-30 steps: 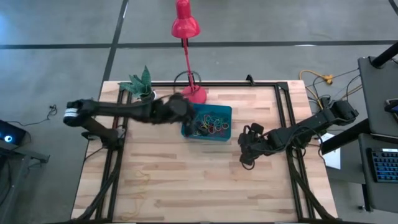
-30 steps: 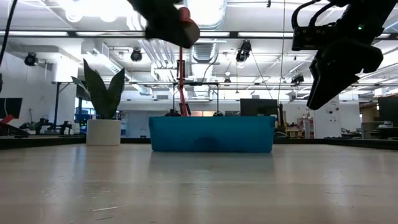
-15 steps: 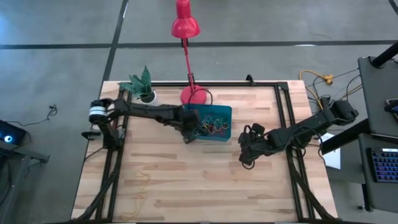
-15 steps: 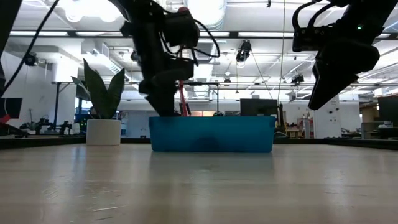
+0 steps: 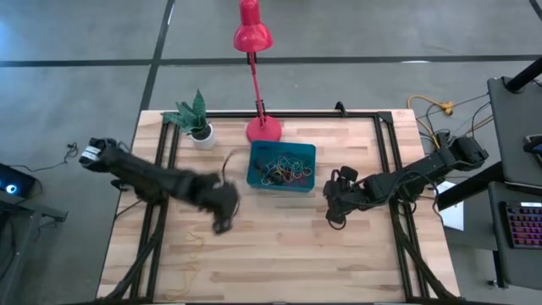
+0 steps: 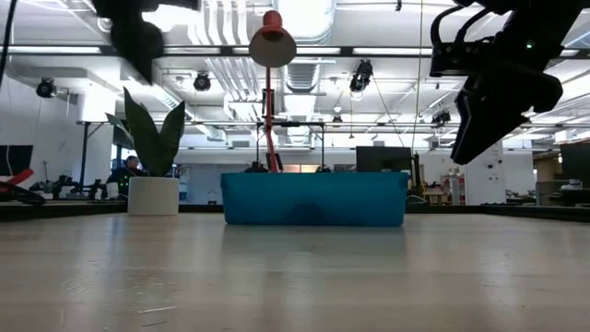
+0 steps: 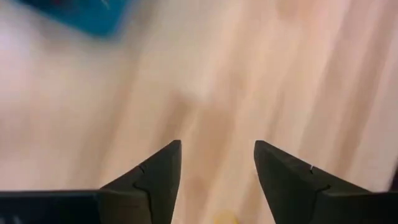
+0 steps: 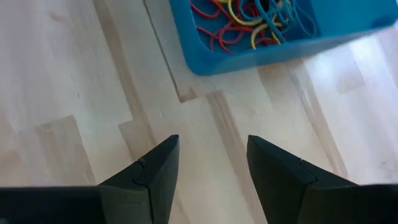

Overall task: Pick and place rubber bands into bin
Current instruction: Put the yellow rubber band into the blue bin

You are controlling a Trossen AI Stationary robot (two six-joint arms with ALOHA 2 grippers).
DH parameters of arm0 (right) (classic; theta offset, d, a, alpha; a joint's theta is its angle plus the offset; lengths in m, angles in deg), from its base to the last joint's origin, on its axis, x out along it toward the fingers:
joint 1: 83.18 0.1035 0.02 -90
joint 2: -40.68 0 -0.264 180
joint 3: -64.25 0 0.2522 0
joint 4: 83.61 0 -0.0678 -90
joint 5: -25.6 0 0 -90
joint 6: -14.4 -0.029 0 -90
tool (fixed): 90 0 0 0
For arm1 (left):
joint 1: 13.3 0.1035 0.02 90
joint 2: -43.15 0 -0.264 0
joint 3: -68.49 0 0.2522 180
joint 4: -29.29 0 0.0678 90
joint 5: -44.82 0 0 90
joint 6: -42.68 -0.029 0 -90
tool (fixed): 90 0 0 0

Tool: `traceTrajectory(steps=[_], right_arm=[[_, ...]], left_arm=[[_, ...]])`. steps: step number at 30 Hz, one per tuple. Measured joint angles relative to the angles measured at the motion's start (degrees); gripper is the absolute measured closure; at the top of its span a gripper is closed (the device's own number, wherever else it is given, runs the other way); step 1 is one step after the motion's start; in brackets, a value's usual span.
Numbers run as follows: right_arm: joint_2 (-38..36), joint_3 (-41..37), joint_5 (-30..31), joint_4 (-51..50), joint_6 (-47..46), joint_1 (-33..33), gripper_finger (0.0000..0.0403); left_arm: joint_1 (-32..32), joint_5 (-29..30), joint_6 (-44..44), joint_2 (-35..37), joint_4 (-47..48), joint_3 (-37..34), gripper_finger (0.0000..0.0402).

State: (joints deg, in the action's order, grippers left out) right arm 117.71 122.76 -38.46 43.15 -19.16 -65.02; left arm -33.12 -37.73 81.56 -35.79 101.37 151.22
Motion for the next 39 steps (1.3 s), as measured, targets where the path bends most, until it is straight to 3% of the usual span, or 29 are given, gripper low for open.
traceTrajectory(steps=[5, 10, 20, 25, 31, 39], right_arm=[[0.0, 0.0, 0.0, 2.1, 3.5, -0.4, 0.0227], [0.0, 0.0, 0.1, 3.0, 4.2, -0.6, 0.0227], [0.0, 0.0, -0.2, 3.9, 3.7, -0.6, 0.0227], [0.0, 0.0, -0.3, 3.9, 3.5, -0.6, 0.0227], [0.0, 0.0, -0.5, 4.0, 1.4, -0.6, 0.0227], [0.0, 0.0, -0.5, 4.0, 0.2, -0.7, 0.0227]], left_arm=[[-14.5, -3.5, 1.3, -1.4, 1.6, -2.5, 0.0214], [-20.7, -3.7, 7.7, -4.1, 3.9, -4.3, 0.0214], [-21.2, -7.0, 18.0, -4.9, -8.2, -20.0, 0.0214], [-21.2, -8.7, 17.7, -4.7, -12.4, -24.4, 0.0222], [-21.1, -9.1, 17.8, -5.1, -17.4, -27.9, 0.0265], [-21.1, -9.1, 20.8, -5.2, -26.6, -34.3, 0.0353]])
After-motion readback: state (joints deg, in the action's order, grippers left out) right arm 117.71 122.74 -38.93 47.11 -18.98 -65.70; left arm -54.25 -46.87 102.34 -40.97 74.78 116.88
